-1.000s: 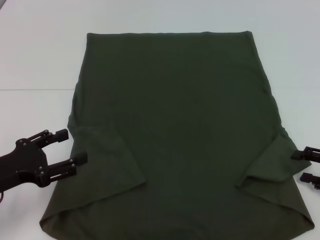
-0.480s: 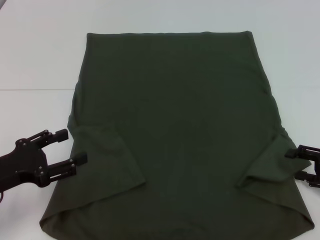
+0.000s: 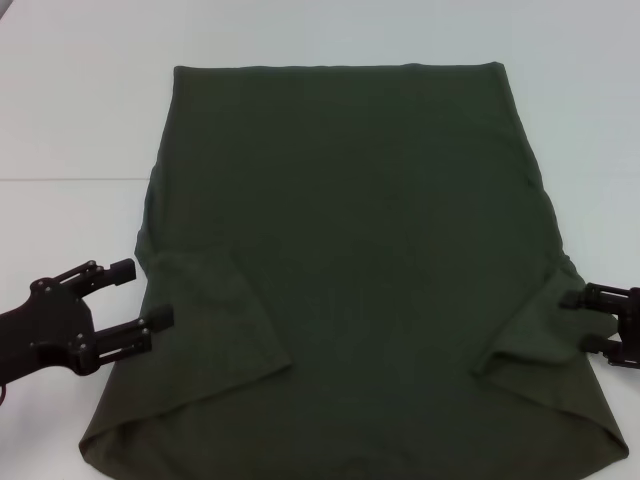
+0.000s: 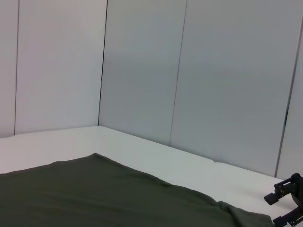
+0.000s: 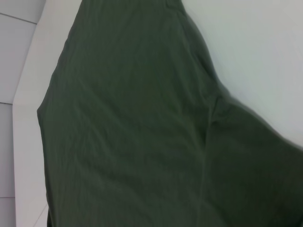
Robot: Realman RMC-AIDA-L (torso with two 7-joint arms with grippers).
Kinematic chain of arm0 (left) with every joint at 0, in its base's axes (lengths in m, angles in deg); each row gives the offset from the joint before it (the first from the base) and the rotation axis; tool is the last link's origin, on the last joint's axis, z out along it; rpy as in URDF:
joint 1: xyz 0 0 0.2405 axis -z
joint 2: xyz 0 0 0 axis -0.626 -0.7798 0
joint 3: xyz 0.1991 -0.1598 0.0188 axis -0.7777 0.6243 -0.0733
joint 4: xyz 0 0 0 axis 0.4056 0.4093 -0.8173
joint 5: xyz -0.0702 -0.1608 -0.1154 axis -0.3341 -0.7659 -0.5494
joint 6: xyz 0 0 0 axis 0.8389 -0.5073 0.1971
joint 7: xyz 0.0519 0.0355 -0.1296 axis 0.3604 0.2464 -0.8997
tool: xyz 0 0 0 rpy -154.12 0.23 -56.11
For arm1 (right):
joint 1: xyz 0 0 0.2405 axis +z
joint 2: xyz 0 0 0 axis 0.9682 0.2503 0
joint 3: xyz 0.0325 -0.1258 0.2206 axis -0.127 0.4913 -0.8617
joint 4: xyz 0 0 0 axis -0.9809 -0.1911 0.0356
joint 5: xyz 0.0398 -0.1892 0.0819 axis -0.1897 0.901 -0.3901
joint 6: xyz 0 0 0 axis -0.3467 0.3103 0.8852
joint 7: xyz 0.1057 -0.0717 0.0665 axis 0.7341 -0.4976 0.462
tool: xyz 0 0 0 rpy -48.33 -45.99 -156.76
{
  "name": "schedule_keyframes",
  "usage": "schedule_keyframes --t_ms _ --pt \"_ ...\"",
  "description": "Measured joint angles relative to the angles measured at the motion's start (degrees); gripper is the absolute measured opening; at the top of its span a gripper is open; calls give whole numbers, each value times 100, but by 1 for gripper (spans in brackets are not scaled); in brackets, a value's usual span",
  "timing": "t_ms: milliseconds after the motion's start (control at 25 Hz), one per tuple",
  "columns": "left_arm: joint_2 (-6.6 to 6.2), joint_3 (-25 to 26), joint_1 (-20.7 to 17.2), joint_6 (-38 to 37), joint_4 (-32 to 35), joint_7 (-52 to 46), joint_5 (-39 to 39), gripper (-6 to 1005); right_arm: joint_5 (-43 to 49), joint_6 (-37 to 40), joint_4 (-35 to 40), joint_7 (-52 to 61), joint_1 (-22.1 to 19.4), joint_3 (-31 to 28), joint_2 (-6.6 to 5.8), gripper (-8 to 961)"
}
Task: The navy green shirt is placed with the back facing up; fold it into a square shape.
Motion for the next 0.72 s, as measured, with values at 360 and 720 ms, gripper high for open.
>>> schedule_keyframes --t_ms 360,720 --pt "0 7 -18 -1 0 0 -5 824 0 -3 -5 0 -2 8 -43 791" --pt "0 9 -31 -14 0 0 -10 824 32 -2 -9 9 -132 8 -87 790"
